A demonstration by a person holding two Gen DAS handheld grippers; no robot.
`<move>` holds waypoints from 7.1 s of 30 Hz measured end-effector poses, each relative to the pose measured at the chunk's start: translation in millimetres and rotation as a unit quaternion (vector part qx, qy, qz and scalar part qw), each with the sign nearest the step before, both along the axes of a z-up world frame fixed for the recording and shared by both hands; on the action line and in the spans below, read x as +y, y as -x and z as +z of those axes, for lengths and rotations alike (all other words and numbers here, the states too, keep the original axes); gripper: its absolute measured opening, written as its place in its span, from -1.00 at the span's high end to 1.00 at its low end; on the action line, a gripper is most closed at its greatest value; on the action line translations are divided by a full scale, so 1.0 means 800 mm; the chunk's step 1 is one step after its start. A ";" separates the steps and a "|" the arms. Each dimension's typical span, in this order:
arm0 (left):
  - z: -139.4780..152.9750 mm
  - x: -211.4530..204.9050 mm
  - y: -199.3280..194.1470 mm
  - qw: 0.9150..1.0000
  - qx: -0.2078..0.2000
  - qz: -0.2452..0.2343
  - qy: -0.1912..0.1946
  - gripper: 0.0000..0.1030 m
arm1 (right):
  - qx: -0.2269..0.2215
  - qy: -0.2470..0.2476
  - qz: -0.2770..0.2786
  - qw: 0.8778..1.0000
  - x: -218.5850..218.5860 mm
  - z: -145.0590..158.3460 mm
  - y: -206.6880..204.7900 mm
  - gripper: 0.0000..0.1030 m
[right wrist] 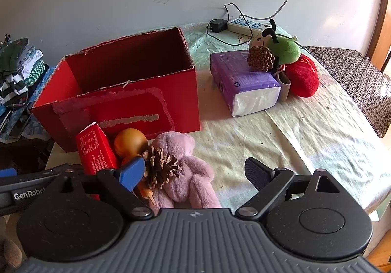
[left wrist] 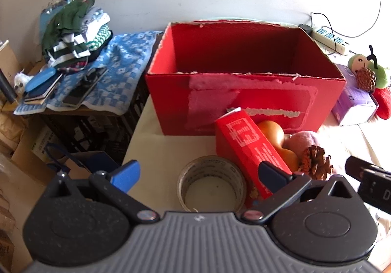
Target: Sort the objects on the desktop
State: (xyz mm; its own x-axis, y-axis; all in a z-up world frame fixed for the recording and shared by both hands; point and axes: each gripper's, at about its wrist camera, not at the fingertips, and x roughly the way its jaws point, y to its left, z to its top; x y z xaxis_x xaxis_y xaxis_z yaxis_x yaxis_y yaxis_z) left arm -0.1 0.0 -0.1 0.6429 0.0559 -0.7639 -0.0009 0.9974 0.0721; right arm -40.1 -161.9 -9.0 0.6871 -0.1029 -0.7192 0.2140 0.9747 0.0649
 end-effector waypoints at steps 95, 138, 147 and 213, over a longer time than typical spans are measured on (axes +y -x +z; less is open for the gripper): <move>-0.059 0.087 0.052 0.994 0.011 -0.101 0.031 -0.95 | 0.020 -0.050 0.062 0.997 -0.005 -0.018 -0.010 -0.25; -0.088 0.092 0.017 0.996 0.071 0.001 0.057 0.87 | 0.127 0.042 0.618 0.775 0.169 -0.043 -0.139 0.31; -0.059 0.078 0.021 0.997 0.048 0.050 0.041 0.88 | 0.124 0.049 0.611 0.780 0.165 -0.046 -0.140 0.79; -0.004 0.082 -0.278 0.977 0.092 -0.187 0.048 -0.14 | 0.201 -0.154 0.214 0.944 0.062 -0.048 -0.429 0.46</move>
State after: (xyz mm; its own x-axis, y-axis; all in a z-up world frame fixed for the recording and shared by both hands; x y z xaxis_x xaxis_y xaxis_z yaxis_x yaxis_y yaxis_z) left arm 222.5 65.8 -3.5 0.4566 -0.2336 -0.8585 0.3688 0.9278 -0.0563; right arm 303.5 -112.0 -47.3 0.2844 0.3789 -0.8807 -0.1266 0.9254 0.3573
